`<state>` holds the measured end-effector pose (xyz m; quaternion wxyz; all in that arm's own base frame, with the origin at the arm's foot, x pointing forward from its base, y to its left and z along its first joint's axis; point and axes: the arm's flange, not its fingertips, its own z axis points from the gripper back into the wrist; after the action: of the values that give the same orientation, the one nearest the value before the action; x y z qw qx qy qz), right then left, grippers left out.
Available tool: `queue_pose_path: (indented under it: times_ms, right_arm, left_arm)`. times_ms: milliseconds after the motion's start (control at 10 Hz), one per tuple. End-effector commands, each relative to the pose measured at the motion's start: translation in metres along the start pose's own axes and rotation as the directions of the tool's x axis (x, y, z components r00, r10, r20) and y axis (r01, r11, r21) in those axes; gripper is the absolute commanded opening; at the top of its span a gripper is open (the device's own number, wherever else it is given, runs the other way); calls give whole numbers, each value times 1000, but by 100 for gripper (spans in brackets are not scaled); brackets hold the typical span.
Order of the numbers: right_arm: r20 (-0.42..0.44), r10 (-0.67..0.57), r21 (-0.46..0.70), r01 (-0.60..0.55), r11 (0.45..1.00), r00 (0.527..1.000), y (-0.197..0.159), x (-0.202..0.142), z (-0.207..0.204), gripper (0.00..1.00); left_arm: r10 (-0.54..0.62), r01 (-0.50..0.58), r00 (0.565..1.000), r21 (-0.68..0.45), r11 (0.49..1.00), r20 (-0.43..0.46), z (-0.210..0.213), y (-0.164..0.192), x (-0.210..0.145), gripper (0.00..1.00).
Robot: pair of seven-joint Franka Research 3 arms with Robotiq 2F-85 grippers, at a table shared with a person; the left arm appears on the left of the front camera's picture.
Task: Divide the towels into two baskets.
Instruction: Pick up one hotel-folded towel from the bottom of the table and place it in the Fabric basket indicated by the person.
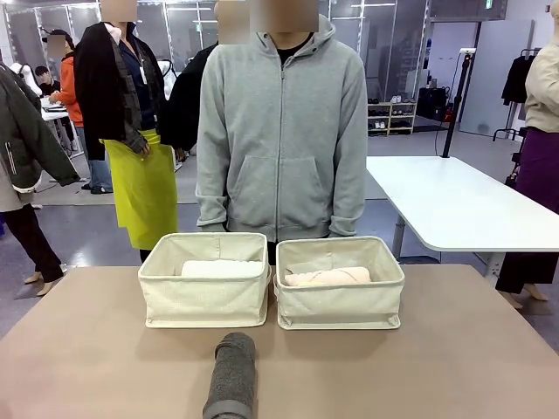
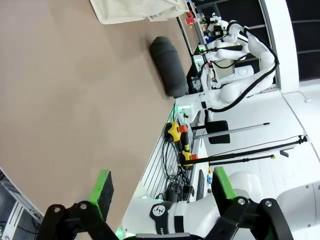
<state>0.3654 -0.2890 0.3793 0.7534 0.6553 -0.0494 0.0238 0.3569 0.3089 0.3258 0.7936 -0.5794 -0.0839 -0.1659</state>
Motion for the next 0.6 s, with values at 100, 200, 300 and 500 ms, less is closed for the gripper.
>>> queue_pose_path:
  times_ms: [100,200,300,500]
  right_arm:
    - [-6,-5,-8,5,1000,1000,4,-3,-3,100]
    - [-6,-5,-8,5,1000,1000,4,-3,-3,100]
    - [-6,-5,-8,5,1000,1000,4,-3,-3,100]
    - [-6,-5,-8,5,1000,1000,4,-3,-3,100]
  left_arm:
    - [-4,2,999,54,999,32,-1,-15,-17,100]
    - [8,-9,1000,5,1000,15,1,-2,-8,100]
    - [8,-9,1000,5,1000,15,1,-2,-8,100]
    - [8,-9,1000,5,1000,15,1,-2,-8,100]
